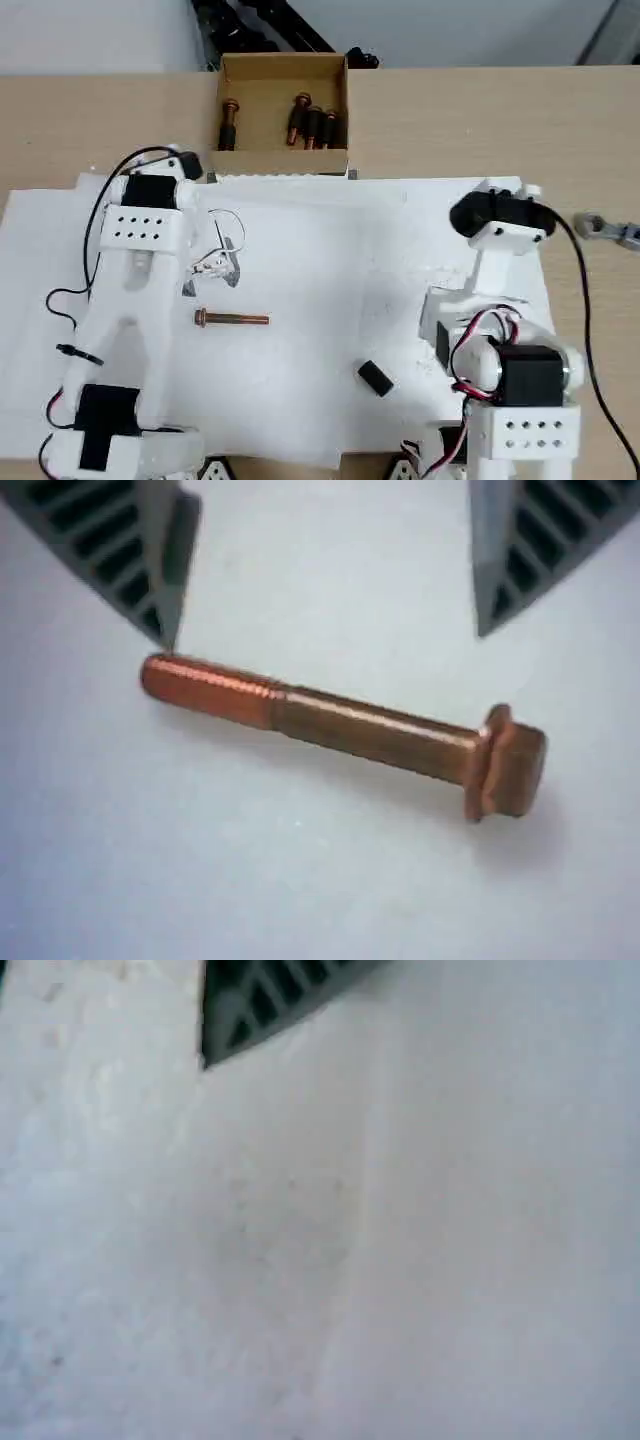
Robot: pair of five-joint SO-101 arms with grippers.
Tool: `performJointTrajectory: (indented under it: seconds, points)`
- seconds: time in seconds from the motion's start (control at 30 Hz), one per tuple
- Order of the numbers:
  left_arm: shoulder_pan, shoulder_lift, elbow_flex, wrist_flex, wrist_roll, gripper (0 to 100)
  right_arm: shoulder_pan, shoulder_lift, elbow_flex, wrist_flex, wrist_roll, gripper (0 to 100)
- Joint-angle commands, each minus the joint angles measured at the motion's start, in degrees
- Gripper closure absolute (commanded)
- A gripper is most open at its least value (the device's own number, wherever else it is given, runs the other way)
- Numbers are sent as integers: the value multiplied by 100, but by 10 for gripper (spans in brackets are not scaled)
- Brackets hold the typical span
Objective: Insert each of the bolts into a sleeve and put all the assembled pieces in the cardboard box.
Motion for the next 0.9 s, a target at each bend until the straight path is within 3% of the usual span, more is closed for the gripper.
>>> performJointTrajectory:
  seconds: [0.0, 0.2, 0.7, 0.87]
  points:
    - [105, 369, -22, -88, 176, 816, -277, -13, -26, -110, -255, 873]
    - [79, 1829, -338, 193, 185, 819, -259, -13, -18, -110, -299, 873]
    - [88, 2347, -321, 123, 149, 820, -259, -13, -18, -110, -308, 873]
    - [70, 2857, -303, -299, -53, 820, -259, -13, -18, -110, -308, 873]
